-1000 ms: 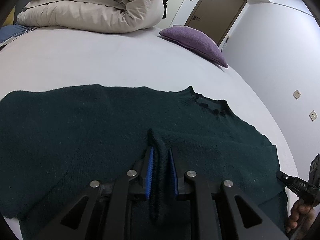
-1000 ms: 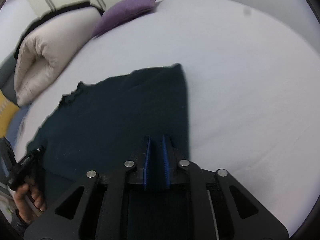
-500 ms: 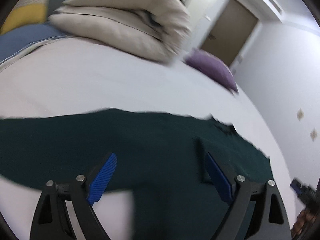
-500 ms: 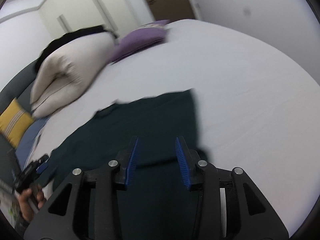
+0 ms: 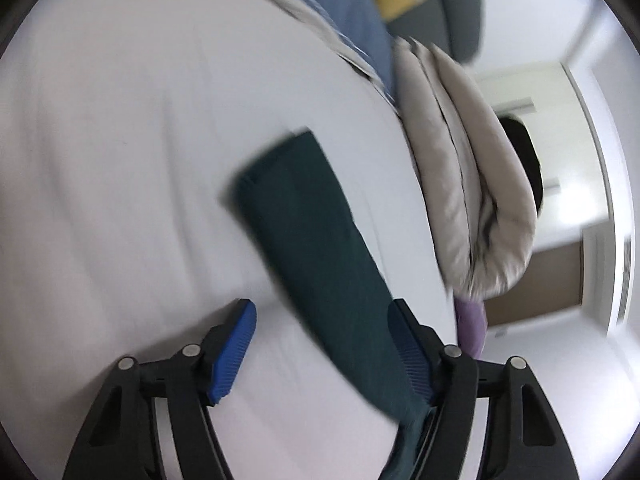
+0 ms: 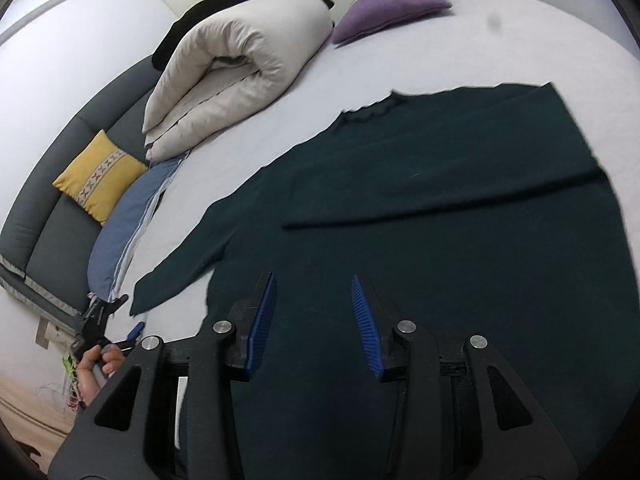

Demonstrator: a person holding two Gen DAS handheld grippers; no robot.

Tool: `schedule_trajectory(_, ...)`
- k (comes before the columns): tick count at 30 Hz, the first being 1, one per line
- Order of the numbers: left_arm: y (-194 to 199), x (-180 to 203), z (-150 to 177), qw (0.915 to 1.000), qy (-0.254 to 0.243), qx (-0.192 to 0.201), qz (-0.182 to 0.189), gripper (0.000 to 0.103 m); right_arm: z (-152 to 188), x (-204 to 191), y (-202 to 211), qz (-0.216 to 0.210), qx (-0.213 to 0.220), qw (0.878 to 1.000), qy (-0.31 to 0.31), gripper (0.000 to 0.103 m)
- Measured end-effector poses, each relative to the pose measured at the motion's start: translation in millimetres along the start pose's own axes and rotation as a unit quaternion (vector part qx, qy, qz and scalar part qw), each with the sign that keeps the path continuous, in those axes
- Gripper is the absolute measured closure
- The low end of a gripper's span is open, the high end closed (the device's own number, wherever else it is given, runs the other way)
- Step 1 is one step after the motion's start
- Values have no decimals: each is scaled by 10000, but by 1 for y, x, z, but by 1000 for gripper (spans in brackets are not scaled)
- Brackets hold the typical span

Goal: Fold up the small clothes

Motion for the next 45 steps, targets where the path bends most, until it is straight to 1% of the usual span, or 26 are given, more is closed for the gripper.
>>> schedule_trajectory(4,-18,2,-30,9992,316,198,125,33,8,-17,-4,-26,-3,10000,69,65)
schedule_trajectory(6,-23,-3,-45,9986,455,260,46,52,9,-16,-3,-22,-3,10000,37,65)
schedule_trajectory(9,-33,-1,-52,9994,289,161,-135,79,7,-8,-3,-62,-8,10000,-69,65)
schedule_trajectory(10,-32,-1,-52,9995,219,149,-182,85,7,-3,-3,-57,-8,9999,-96,65)
schedule_trajectory(11,-29,3,-52,9995,65,170,-249,95,7,0,-4,-50,-6,9999,-119,65)
schedule_trajectory(13,-18,12,-46,9988,-268,274,-312,95,8,9,-1,-60,15,9998,-194,65)
schedule_trajectory(15,-11,37,-31,9949,-876,329,-376,95,9,18,2,-81,57,9996,-276,65)
schedule_trajectory(16,-11,52,-22,9919,-1171,311,-374,95,9,22,3,-78,74,9995,-309,65)
schedule_trajectory(18,-12,96,8,9787,-2002,273,-361,95,8,31,7,-68,122,9992,-373,65)
schedule_trajectory(19,-13,117,25,9694,-2414,250,-359,95,9,37,10,-55,158,9990,-422,65)
schedule_trajectory(20,-16,147,54,9527,-3013,206,-334,95,9,42,12,-47,187,9987,-470,65)
schedule_trajectory(22,-20,184,102,9228,-3842,156,-245,95,9,55,18,-41,264,9978,-607,65)
schedule_trajectory(23,-22,207,142,8971,-4413,116,-180,95,10,62,21,-24,304,9972,-682,65)
schedule_trajectory(24,-24,217,171,8788,-4769,63,-139,95,10,69,24,-8,340,9966,-752,65)
schedule_trajectory(25,-29,229,212,8498,-5270,-12,-86,95,10,77,27,0,373,9958,-837,65)
schedule_trajectory(26,-34,232,243,8263,-5632,-52,-77,95,11,84,29,4,392,9951,-912,65)
schedule_trajectory(29,-56,224,315,7732,-6336,-224,-162,95,13,102,32,35,397,9930,-1108,64)
schedule_trajectory(30,-64,215,334,7599,-6489,-297,-217,95,13,105,31,32,375,9927,-1148,64)
schedule_trajectory(32,-82,195,357,7438,-6654,-480,-416,94,11,111,22,-13,216,9922,-1226,64)
schedule_trajectory(34,-94,182,363,7401,-6670,-660,-549,89,7,111,10,-124,55,9912,-1318,62)
schedule_trajectory(35,-97,177,363,7412,-6647,-715,-609,85,4,109,3,-230,2,9906,-1345,55)
schedule_trajectory(36,-98,176,361,7444,-6606,-758,-605,75,0,105,-6,-354,-59,9897,-1389,43)
schedule_trajectory(37,-96,177,357,7494,-6551,-800,-538,68,-4,101,-15,-462,-108,9885,-1433,39)
schedule_trajectory(39,-89,180,352,7552,-6500,-728,-431,34,-12,92,-33,-632,-196,9867,-1486,36)
schedule_trajectory(41,-78,179,346,7568,-6500,-554,-419,25,-18,79,-57,-825,-413,9845,-1494,36)
schedule_trajectory(45,-57,161,344,7660,-6369,-830,-274,22,-18,55,-103,-1073,-893,9758,-1685,36)
Point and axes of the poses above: each gripper's, at about its wrist camera, not at the fingertips, and y roughly against the way its jaws point, x to its right, z to its underside, the point moved 8 cm from there along -y, roughly the way its jaws point, and after that the axes turned 1 degree about -z, right-handed, at the moved point
